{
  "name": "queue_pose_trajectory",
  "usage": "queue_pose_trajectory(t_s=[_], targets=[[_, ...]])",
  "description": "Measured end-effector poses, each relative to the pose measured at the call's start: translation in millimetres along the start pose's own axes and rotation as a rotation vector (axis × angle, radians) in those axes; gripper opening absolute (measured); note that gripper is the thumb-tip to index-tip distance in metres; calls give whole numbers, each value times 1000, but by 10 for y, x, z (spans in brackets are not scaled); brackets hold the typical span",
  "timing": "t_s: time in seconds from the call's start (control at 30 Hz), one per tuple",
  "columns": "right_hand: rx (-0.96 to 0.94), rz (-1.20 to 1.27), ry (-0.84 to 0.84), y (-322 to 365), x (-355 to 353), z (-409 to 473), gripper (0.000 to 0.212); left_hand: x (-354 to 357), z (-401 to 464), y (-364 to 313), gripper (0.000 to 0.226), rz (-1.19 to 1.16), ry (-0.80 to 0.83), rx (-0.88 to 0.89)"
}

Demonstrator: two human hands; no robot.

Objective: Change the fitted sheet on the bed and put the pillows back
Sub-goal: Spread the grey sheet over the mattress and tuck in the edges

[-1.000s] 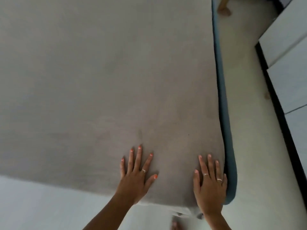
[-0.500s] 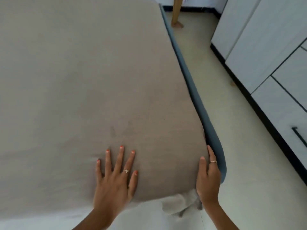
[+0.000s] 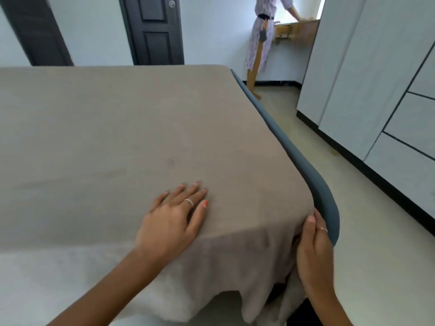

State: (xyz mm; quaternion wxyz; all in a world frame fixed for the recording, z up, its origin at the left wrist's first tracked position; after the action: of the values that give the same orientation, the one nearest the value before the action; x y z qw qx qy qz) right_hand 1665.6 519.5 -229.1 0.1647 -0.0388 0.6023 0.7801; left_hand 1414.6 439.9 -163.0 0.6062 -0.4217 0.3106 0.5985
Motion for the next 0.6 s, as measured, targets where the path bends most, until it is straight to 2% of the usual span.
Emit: queue_pose_trajectory(t_s=[0.1,0.17,0.23,0.3,0.4,0.6], targets=[[-169,-138,97,-106,-140,-160,72,39,-7,-263,56,41,-18,225],[-301,-337,153,-240,-194,-183,81,139,38,-501,57,121,-17,345],[-371,-594,158,-343,-216,-149,78,263,100,-759,58,167,-27,400],[-399,-710,151,-327,-208,-111,73,356,145,-993,58,200,-7,414],[-455,-781,202,-353,-202,-35,76,441,236,-1257,57,231,-41,443],[-532,-740,288,-497,-214,75,68,671,241,-1317,52,257,-173,550]])
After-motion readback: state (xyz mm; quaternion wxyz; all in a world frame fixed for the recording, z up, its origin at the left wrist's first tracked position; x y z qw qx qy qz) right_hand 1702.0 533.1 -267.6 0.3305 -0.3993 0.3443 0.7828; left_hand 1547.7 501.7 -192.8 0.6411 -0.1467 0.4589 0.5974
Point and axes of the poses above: each hand's wrist, its own z-axis towards the middle knuckle, its own x-axis out of the palm, y = z × x, the point moved 1 cm from there along z, towards the middle knuckle, and after that the axes turned 4 degrees about z, right-handed, at the moved point
